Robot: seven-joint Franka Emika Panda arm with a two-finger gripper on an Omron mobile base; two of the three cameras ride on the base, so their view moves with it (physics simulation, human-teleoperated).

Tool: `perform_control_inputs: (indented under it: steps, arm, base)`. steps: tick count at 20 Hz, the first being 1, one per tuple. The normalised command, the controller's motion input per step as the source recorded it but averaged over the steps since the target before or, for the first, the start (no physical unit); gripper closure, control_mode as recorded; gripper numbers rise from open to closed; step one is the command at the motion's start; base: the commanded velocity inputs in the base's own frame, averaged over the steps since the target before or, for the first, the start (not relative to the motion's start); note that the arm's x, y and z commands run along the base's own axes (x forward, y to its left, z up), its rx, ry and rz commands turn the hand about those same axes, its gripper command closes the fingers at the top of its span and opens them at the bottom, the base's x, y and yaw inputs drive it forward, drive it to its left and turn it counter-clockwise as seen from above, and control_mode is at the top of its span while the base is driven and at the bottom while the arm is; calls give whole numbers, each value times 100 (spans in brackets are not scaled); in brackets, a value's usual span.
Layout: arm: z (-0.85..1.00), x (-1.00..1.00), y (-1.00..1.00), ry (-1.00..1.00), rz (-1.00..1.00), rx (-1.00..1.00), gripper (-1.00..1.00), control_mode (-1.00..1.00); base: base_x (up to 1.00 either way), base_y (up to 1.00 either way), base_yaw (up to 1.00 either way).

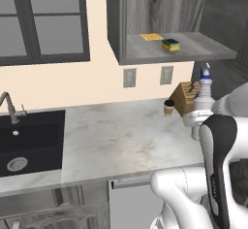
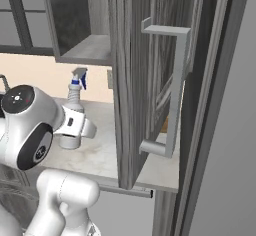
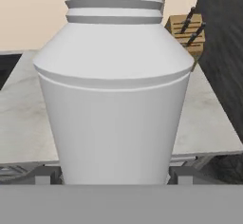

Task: Pick the sponge and spray from the cabinet and place them on the counter.

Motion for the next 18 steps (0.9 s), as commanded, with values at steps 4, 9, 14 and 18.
perform_control_inputs:
  steps: [4,9,14,18]
  arm:
    - [-38,20,28,0,4,0,100,-100]
    - [-33,30,21,0,4,0,100,-100]
    - [-45,21,13,-5,4,1,100,-100]
    - [-51,24,12,-5,4,1,100,-100]
  base:
    - [0,0,0]
    - [0,0,0]
    - [0,0,0]
    - [0,0,0]
